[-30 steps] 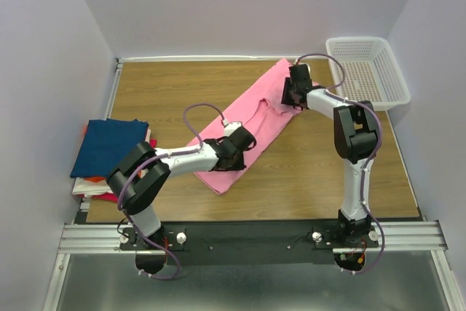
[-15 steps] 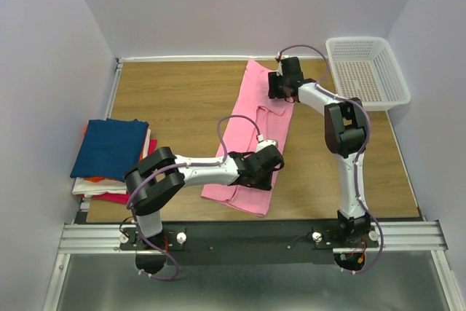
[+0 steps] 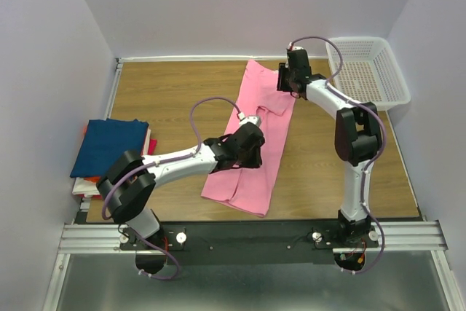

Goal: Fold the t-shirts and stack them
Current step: Fold the tshirt

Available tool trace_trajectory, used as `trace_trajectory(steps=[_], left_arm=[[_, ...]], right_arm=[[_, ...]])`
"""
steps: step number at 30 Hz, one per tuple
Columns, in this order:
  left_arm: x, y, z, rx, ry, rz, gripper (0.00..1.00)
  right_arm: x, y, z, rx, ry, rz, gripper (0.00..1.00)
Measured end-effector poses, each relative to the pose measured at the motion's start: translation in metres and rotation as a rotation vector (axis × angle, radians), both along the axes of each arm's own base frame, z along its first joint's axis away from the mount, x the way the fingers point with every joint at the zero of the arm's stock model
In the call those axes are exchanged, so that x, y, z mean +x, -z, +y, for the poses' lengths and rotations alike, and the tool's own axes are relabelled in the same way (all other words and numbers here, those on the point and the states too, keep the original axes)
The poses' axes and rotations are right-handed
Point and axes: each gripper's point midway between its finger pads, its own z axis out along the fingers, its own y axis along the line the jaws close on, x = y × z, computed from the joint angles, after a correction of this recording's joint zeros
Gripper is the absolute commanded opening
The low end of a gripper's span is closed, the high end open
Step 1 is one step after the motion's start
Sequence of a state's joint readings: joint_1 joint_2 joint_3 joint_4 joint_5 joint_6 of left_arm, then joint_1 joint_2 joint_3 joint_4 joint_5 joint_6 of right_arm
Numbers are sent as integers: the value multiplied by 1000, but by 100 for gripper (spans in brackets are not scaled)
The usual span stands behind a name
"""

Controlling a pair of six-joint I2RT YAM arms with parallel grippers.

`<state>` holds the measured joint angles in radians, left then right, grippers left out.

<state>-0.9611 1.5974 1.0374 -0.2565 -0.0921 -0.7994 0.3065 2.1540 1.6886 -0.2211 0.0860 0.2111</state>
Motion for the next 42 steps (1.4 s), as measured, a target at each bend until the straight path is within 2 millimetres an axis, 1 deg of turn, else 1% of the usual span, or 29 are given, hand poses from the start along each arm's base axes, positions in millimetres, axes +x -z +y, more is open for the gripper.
trace_trajectory(steps=[1,3,5,6,7,8,10,11,13,14,15,17,20,23,26,29,30,31,34,36,38,40,42], left_arm=[[-1,4,6,12,-6,0,32],[-5,11,12,30,-9,8,31],[-11,26,23,66,-11,29,31],[-15,34,30,89,-14,41,29],[-17,40,35,105,-17,50,27],[-20,46,40,120,-18,59,27],[-26,57,48,146,-20,76,21],[-29,61,52,155,-21,84,21],[-32,67,56,166,-23,93,18],[-33,70,58,169,-24,96,16],[-34,72,59,171,-26,100,15],[-33,72,57,158,-29,96,11],[-32,72,52,136,-31,91,11],[-33,73,41,102,-22,92,9],[-31,72,28,67,-10,93,9],[-28,72,17,42,2,96,9],[-27,71,14,37,6,97,9],[-27,71,13,36,9,97,10],[-24,69,12,31,14,97,11],[-18,63,9,17,14,90,12],[-10,52,6,-5,11,69,14],[-2,40,6,-28,4,45,15],[7,19,10,-69,-14,9,17]], right_arm=[[-1,-6,-3,7,25,-8,37],[-1,-8,-6,5,46,-12,32],[-2,-3,-9,5,72,-2,27],[-2,0,-11,3,81,5,27],[-2,4,-14,5,93,13,26],[-2,12,-15,2,101,28,25],[-2,22,-18,3,114,48,23],[1,33,-22,1,126,63,23],[3,48,-30,-3,143,87,23],[5,59,-35,-6,156,106,23],[11,59,-38,1,165,101,22],[24,56,-41,8,175,81,22],[39,58,-44,16,184,64,22],[55,57,-44,27,184,43,23],[70,57,-36,48,158,22,28],[79,54,-29,62,129,8,33],[82,55,-27,68,117,5,37],[83,54,-25,71,109,3,39],[83,52,-22,70,85,5,52],[83,51,-21,69,74,6,59],[82,49,-22,63,70,9,61],[79,42,-22,60,66,9,61],[73,31,-24,64,69,5,61]])
